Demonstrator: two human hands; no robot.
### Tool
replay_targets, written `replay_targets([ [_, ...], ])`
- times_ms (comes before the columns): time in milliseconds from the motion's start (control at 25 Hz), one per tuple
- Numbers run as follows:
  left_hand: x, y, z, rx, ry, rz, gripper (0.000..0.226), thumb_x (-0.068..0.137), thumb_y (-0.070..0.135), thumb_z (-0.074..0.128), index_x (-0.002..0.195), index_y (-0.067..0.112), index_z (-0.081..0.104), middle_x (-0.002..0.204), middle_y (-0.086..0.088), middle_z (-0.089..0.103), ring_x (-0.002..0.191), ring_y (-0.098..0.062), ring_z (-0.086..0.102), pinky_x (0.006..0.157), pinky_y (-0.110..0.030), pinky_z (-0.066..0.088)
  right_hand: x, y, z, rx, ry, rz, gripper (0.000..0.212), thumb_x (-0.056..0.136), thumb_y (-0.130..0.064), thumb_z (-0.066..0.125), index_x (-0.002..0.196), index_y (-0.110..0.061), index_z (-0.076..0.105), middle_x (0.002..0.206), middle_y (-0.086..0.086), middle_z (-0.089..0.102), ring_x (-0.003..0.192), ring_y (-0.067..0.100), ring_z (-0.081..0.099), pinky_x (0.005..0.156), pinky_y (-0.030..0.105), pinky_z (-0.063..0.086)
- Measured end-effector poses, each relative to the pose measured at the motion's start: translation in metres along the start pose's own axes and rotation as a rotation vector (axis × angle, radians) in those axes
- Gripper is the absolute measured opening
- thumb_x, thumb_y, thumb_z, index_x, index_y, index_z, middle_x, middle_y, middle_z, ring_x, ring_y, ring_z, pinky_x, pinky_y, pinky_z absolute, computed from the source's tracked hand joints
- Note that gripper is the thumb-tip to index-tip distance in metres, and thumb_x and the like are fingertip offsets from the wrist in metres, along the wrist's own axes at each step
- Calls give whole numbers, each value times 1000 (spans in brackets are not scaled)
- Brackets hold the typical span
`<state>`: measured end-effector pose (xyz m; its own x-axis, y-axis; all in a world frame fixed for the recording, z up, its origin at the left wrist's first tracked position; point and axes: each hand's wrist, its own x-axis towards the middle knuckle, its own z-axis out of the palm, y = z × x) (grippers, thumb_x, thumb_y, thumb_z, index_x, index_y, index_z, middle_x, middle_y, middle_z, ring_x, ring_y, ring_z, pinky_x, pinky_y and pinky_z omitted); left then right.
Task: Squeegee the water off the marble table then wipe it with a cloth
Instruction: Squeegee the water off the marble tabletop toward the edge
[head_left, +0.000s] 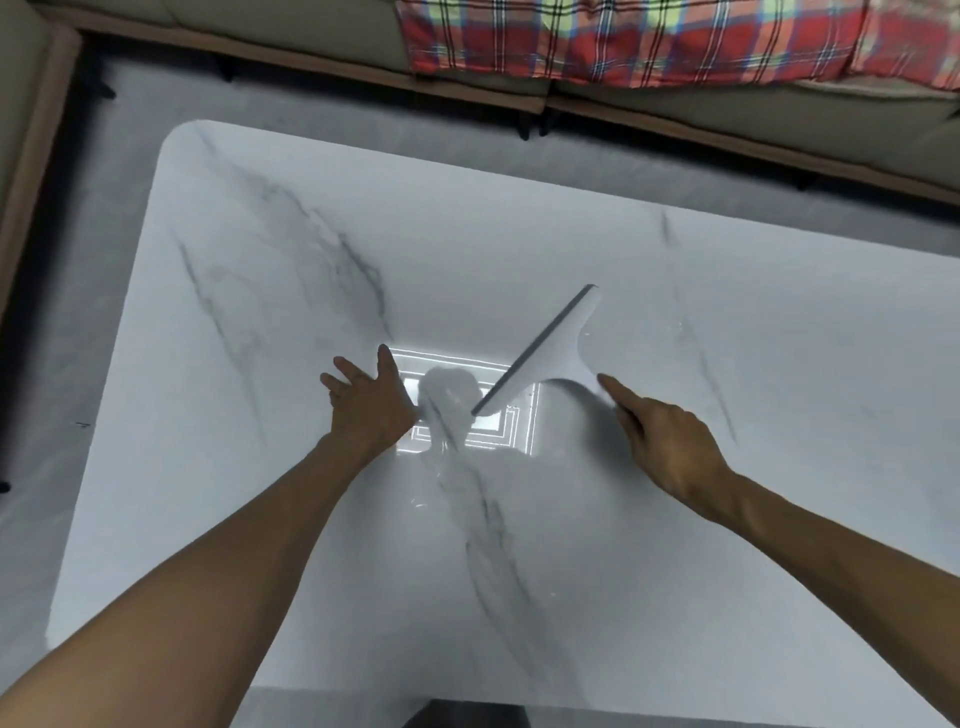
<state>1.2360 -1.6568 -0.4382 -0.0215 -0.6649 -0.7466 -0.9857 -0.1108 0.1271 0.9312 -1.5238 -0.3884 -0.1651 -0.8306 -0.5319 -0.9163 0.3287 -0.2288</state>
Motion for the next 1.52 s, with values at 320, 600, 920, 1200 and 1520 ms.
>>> replay_targets([
  [320, -71, -55, 15, -371, 216, 131, 36, 89, 13, 51, 124, 7, 52, 128, -13, 57, 117, -34, 53, 95, -37, 42, -55, -6, -17, 23, 48, -29, 37, 99, -51, 27, 136, -55, 35, 93, -13, 69, 82, 19, 61, 69, 33, 45],
  [600, -120, -149, 60, -491, 163, -71, 64, 89, 9, 48, 150, 15, 27, 152, -8, 37, 138, -29, 37, 112, -37, 31, -44, -180, 72, -167, -147, -552, 40, 101, -46, 26, 139, -46, 41, 113, -5, 68, 103, 26, 62, 81, 39, 49],
  [920, -119, -144, 109, -217, 59, 37, 66, 84, 15, 55, 142, 5, 25, 144, -25, 26, 135, -44, 25, 103, -49, 39, -45, -94, 67, -148, -94, -279, 38, 101, -47, 27, 137, -52, 40, 128, -10, 63, 114, 24, 59, 86, 35, 47],
  [1200, -113, -121, 112, -207, 33, -104, 70, 86, 16, 52, 146, 6, 19, 153, -29, 13, 138, -51, 22, 110, -58, 29, -91, 35, 26, -169, 51, -43, 38, 98, -55, 27, 131, -53, 47, 123, -11, 66, 106, 26, 62, 73, 32, 43],
  [1520, -144, -150, 117, -461, 275, -157, 53, 85, 4, 41, 137, 13, 38, 125, -16, 58, 114, -39, 56, 94, -44, 47, -104, -129, 103, -144, -211, -543, 39, 101, -48, 28, 137, -52, 39, 119, -5, 65, 107, 26, 61, 83, 38, 48],
])
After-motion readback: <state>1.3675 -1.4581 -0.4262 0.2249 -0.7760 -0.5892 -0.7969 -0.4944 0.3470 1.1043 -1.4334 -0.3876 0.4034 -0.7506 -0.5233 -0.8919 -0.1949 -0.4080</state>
